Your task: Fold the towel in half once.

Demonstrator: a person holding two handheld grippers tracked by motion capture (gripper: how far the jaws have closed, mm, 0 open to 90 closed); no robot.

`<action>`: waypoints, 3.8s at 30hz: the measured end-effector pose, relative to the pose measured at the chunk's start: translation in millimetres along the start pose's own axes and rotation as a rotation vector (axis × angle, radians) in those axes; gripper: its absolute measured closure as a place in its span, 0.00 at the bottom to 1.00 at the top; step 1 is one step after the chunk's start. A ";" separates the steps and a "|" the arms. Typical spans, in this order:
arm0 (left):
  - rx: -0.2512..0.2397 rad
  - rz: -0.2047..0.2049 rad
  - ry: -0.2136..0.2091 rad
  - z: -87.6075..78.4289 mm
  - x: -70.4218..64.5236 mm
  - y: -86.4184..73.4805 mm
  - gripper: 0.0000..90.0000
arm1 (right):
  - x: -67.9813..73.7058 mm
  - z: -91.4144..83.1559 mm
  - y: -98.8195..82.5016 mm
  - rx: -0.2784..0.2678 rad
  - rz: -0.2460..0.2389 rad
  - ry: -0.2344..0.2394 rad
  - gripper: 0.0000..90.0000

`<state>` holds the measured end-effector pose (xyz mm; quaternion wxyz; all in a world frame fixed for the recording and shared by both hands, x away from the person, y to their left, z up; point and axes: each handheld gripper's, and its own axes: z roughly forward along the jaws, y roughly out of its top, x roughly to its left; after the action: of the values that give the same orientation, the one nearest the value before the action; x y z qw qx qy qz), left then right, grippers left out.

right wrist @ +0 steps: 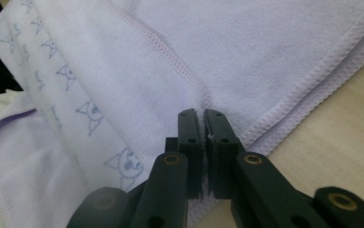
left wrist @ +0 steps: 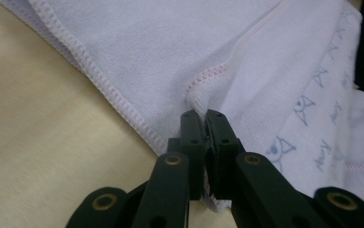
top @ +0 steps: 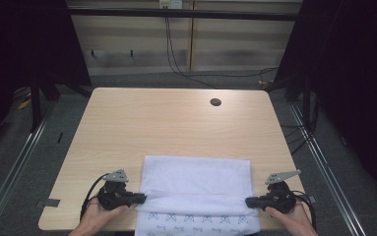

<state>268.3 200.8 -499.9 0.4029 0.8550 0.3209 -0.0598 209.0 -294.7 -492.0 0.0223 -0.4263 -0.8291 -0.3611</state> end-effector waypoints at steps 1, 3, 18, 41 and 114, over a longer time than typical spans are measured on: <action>-0.004 -0.002 0.008 1.5 3.7 3.2 0.97 | -1.3 1.4 2.5 -0.005 -0.003 -0.012 0.96; -0.012 -0.007 0.024 4.3 10.3 9.3 0.97 | -4.9 3.6 8.1 -0.010 -0.006 -0.031 0.96; -0.039 0.011 0.140 19.7 44.8 44.4 0.97 | -29.3 20.2 42.3 -0.052 -0.008 -0.135 0.96; -0.054 0.005 0.221 20.6 65.4 57.5 0.97 | -55.0 40.3 80.9 -0.073 -0.007 -0.200 0.96; -0.356 0.187 0.149 -88.9 -17.5 84.8 0.97 | 8.3 -88.6 118.3 -0.367 -0.234 -0.125 0.96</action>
<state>291.2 217.0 -379.0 0.5264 0.7986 0.2745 0.0986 265.3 -299.3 -355.1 -0.1491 -0.3460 -0.7931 -0.4786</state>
